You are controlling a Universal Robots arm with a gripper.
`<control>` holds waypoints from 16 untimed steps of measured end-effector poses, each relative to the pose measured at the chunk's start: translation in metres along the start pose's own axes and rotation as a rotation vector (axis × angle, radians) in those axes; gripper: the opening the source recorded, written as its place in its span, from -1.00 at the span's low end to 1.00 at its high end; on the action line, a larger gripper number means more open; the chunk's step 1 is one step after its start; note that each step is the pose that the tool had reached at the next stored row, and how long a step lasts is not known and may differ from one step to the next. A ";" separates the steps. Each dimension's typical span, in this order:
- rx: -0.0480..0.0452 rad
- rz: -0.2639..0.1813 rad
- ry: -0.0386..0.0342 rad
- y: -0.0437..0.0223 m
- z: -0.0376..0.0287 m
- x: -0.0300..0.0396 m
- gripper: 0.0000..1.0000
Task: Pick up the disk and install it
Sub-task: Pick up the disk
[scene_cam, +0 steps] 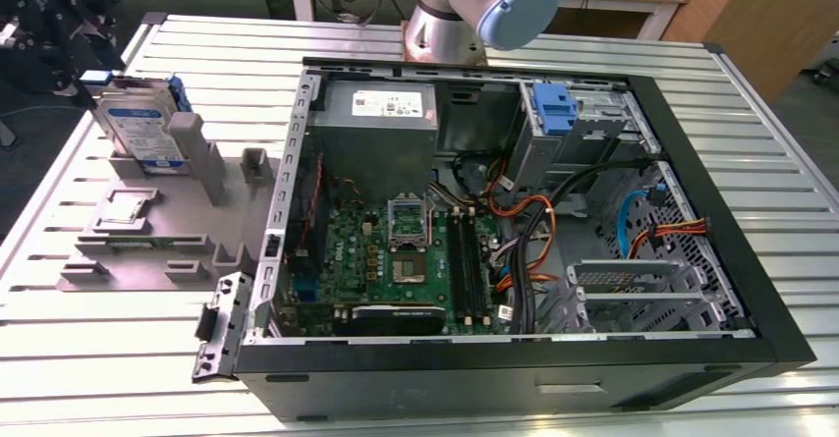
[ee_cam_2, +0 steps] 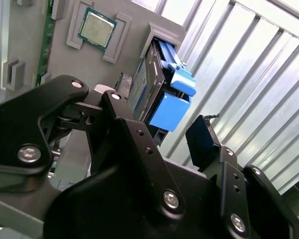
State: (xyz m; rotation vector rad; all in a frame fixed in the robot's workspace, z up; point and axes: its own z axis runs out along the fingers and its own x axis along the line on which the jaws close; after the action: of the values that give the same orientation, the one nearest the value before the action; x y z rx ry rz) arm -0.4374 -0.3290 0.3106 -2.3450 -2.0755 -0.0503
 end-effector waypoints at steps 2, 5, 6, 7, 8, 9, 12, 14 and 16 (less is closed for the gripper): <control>0.0008 0.003 0.0025 -0.0001 0.0017 0.0001 0.41; 0.0042 0.003 0.0035 -0.0001 0.0036 0.0000 0.41; 0.0071 0.003 0.0032 -0.0001 0.0042 0.0000 0.41; 0.0121 0.003 0.0025 -0.0001 0.0046 0.0000 0.41; 0.0175 0.003 0.0019 -0.0001 0.0051 0.0000 0.41; 0.0226 0.003 0.0014 -0.0001 0.0056 0.0000 0.41; 0.0269 0.004 0.0014 0.0000 0.0076 0.0000 0.41; 0.0271 0.004 0.0022 0.0002 0.0091 -0.0001 0.41; 0.0273 0.004 0.0027 0.0003 0.0104 -0.0001 0.41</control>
State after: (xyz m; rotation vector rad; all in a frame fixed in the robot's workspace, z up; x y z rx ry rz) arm -0.4369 -0.3288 0.3003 -2.3324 -2.0565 -0.0249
